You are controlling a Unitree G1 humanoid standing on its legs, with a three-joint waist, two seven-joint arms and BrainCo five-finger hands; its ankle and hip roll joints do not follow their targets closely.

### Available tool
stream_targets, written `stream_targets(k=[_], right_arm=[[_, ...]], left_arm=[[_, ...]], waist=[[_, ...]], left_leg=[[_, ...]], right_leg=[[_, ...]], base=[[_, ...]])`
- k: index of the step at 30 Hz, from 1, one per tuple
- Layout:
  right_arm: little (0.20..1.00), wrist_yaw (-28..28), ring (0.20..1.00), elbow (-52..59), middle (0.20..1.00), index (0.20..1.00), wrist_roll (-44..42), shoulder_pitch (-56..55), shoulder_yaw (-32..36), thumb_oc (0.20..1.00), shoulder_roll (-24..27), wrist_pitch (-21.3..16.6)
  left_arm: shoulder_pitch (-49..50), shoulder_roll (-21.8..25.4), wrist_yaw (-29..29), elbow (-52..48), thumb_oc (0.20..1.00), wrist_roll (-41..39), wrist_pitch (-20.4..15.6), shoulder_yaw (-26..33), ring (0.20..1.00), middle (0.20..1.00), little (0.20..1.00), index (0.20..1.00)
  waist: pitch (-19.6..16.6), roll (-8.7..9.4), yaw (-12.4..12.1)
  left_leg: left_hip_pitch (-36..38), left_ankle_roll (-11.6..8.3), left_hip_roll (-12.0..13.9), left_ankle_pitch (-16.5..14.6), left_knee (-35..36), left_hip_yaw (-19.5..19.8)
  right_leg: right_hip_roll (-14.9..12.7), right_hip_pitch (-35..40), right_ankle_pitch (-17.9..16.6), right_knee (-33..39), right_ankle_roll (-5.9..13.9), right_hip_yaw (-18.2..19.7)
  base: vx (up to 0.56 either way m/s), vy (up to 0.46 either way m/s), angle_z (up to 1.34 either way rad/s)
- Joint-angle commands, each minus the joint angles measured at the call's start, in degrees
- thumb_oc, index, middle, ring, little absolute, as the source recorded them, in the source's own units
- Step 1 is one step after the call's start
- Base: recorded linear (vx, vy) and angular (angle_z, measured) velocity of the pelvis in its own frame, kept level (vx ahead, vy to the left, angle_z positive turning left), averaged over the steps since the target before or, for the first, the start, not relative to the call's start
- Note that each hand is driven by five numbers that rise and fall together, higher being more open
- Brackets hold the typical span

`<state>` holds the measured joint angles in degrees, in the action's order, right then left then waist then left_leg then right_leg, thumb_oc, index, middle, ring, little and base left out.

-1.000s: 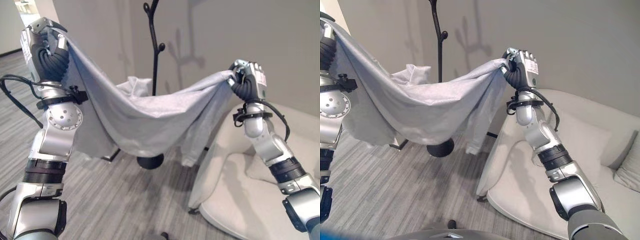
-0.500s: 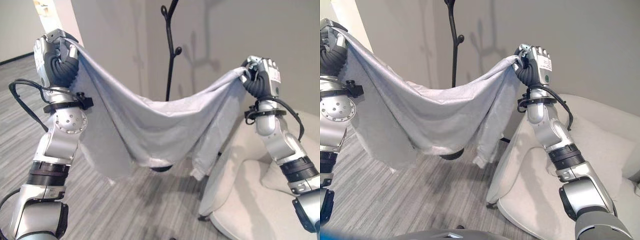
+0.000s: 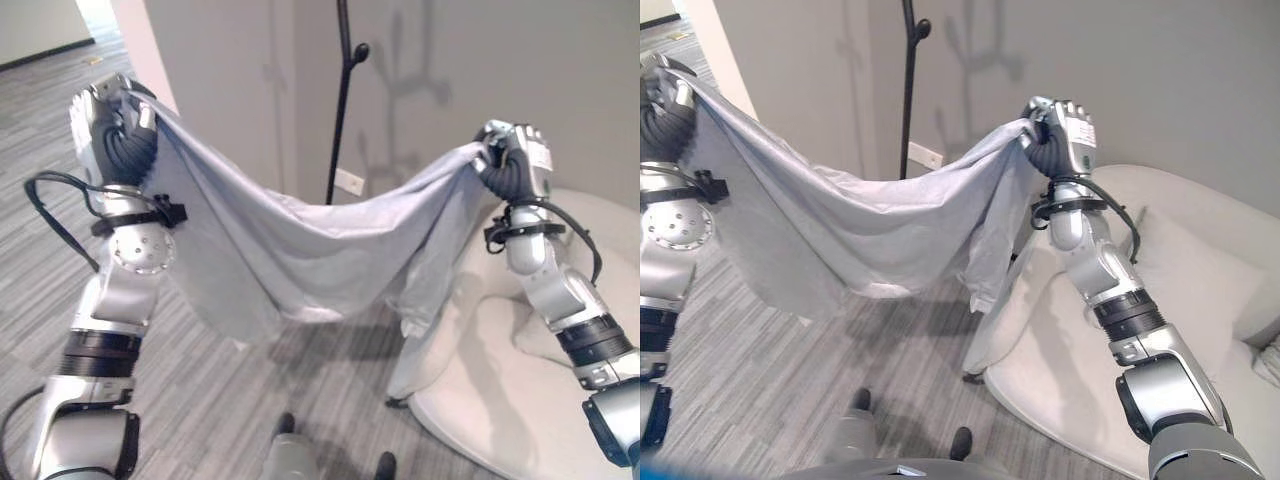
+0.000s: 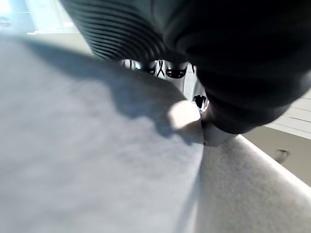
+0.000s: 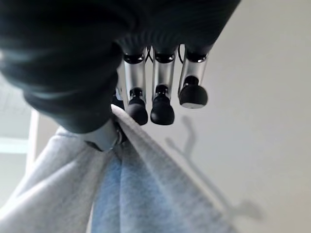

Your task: Hang the clothes on the sofa on the clothes rack.

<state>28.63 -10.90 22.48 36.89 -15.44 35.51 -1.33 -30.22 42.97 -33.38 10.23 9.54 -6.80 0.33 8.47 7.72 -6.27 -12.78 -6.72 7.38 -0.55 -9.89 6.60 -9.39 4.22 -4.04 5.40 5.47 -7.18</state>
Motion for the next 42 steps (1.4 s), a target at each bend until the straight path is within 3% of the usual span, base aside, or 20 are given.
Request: stream_targets(k=[1,2,4,6,8,10,12,13,14,16,22,28,33,40,42], right_arm=[[0.200,1.32,0.200,0.12,0.200,0.200,1.97,0.61,3.07,0.200,1.56,-0.66],[0.200,1.28,0.200,0.21,0.200,0.200,2.03,0.53,3.09,0.200,1.47,-0.60],[0.200,1.28,0.200,0.80,0.200,0.200,3.10,0.73,3.19,0.200,-0.50,0.36],[0.200,1.16,0.200,0.76,0.200,0.200,3.58,1.43,2.48,0.200,-1.43,0.32],[0.200,0.82,0.200,0.67,0.200,0.200,3.53,1.32,2.43,0.200,-1.99,0.36],[0.200,0.22,0.200,0.84,0.200,0.200,3.57,2.02,2.29,0.200,-1.36,0.34],[0.200,0.24,0.200,0.72,0.200,0.200,3.52,2.14,2.24,0.200,-1.30,0.30],[0.200,0.31,0.200,0.66,0.200,0.200,2.98,2.91,1.77,0.200,-1.18,-0.03],[0.200,0.74,0.200,0.47,0.200,0.200,3.21,2.57,2.02,0.200,-0.84,0.07],[0.200,0.36,0.200,-0.22,0.200,0.200,3.32,3.40,1.44,0.200,-0.56,-0.40],[0.200,-0.07,0.200,1.18,0.200,0.200,3.05,3.88,1.29,0.200,-0.66,-0.21],[0.200,-0.67,0.200,2.66,0.200,0.200,2.46,3.50,1.40,0.200,-1.11,-0.65],[0.200,-1.06,0.200,2.50,0.200,0.200,3.10,3.41,0.72,0.200,-1.31,-0.57],[0.200,-2.07,0.200,2.94,0.200,0.200,4.21,3.53,-0.03,0.200,-3.17,-0.21],[0.200,-2.19,0.200,3.17,0.200,0.200,4.10,3.35,0.20,0.200,-3.56,-0.20]], left_arm=[[-1.12,2.38,-0.16,-3.33,0.200,-0.15,-1.94,0.46,0.200,0.200,0.200,0.200],[-1.05,2.44,-0.13,-3.35,0.200,-0.16,-1.93,0.47,0.200,0.200,0.200,0.200],[-1.36,3.53,-0.02,-3.48,0.200,0.07,-1.69,0.05,0.200,0.200,0.200,0.200],[-0.84,4.27,-0.06,-4.07,0.200,0.88,-1.49,0.69,0.200,0.200,0.200,0.200],[-0.33,4.56,0.06,-4.71,0.200,1.24,-1.32,1.29,0.200,0.200,0.200,0.200],[-0.56,4.43,0.35,-5.31,0.200,1.49,-1.62,1.26,0.200,0.200,0.200,0.200],[-0.63,4.40,0.35,-5.28,0.200,1.51,-1.61,1.26,0.200,0.200,0.200,0.200],[-1.18,3.44,0.46,-5.23,0.200,1.58,-1.56,0.73,0.200,0.200,0.200,0.200],[-1.31,2.99,0.36,-5.24,0.200,1.99,-1.56,0.37,0.200,0.200,0.200,0.200],[-1.58,3.07,0.16,-4.15,0.200,1.83,-1.79,0.03,0.200,0.200,0.200,0.200],[-1.53,2.34,0.41,-4.23,0.200,2.25,-1.36,-0.42,0.200,0.200,0.200,0.200],[-1.60,1.88,-0.25,-5.08,0.200,2.31,-1.14,-0.09,0.200,0.200,0.200,0.200],[-0.98,1.28,-0.11,-5.22,0.200,2.16,-1.08,0.08,0.200,0.200,0.200,0.200],[0.98,0.42,0.26,-6.65,0.200,2.33,-0.94,1.32,0.200,0.200,0.200,0.200],[1.11,0.48,0.72,-7.31,0.200,2.47,-0.99,1.38,0.200,0.200,0.200,0.200]], waist=[[-11.12,-2.98,-1.73],[-11.03,-2.82,-1.81],[-11.11,-3.13,-1.81],[-11.33,-3.53,-2.35],[-11.40,-3.50,-2.21],[-11.16,-3.20,-2.06],[-11.20,-3.30,-2.08],[-10.88,-2.73,-2.14],[-10.65,-2.49,-2.06],[-10.52,-2.23,-1.72],[-11.19,-2.21,-1.83],[-11.35,-2.32,-0.98],[-12.43,-3.34,-0.22],[-12.48,-4.17,-1.34],[-11.79,-4.28,-1.59]], left_leg=[[6.48,1.77,-2.57,5.58,12.68,-0.45],[6.60,1.93,-2.78,5.47,12.57,-0.62],[10.09,3.67,-5.80,3.12,10.55,-2.82],[12.04,4.46,-6.86,2.19,10.33,-3.49],[12.86,4.78,-7.14,1.83,10.60,-3.75],[13.95,5.74,-8.27,1.94,11.66,-3.47],[13.99,5.70,-8.12,1.96,11.85,-3.46],[14.40,6.03,-8.96,1.85,12.27,-3.47],[13.98,6.13,-8.99,1.77,11.88,-3.58],[14.21,6.14,-9.75,1.47,11.64,-2.19],[14.66,6.09,-9.12,1.58,13.38,-1.50],[13.57,5.84,-9.06,1.07,12.83,1.06],[15.09,6.52,-9.34,0.67,13.42,-0.48],[16.29,7.56,-10.84,-0.75,12.52,-1.36],[16.24,8.00,-10.86,-1.42,11.18,-1.76]], right_leg=[[-4.37,0.73,5.99,-9.02,4.43,-0.75],[-4.61,0.73,6.03,-9.19,4.61,-0.58],[-7.79,-0.27,2.52,-11.64,5.58,-0.60],[-8.59,-0.71,2.19,-12.26,4.99,-1.91],[-7.49,-1.04,2.84,-13.26,4.33,-1.55],[-2.97,-2.81,4.56,-11.65,3.29,-1.07],[-2.82,-2.76,4.49,-11.45,3.20,-1.11],[0.38,-4.70,3.80,-7.53,2.66,-2.39],[1.04,-4.37,3.82,-5.06,2.55,-2.90],[2.64,-3.93,2.45,-2.42,3.00,0.47],[2.77,-3.83,0.59,-0.40,3.28,0.62],[3.04,-3.85,2.04,-0.40,3.70,-0.05],[2.02,-3.15,2.08,-0.40,3.94,0.02],[-0.03,-2.11,1.13,-0.43,4.52,0.27],[-0.23,-2.50,2.01,-3.35,4.18,-0.50]], base=[[0.11,0.615,-0.18],[0.06,0.613,-0.10],[-0.01,0.617,0.17],[0.01,0.501,-0.26],[0.02,0.226,-0.42],[0.00,0.240,-0.03],[0.00,0.103,0.01],[0.02,0.067,0.07],[0.03,0.083,0.03],[0.12,0.037,0.22],[0.07,-0.027,0.28],[0.03,-0.019,0.17],[0.02,0.088,0.07],[0.01,0.110,-0.06],[-0.03,0.058,0.01]])
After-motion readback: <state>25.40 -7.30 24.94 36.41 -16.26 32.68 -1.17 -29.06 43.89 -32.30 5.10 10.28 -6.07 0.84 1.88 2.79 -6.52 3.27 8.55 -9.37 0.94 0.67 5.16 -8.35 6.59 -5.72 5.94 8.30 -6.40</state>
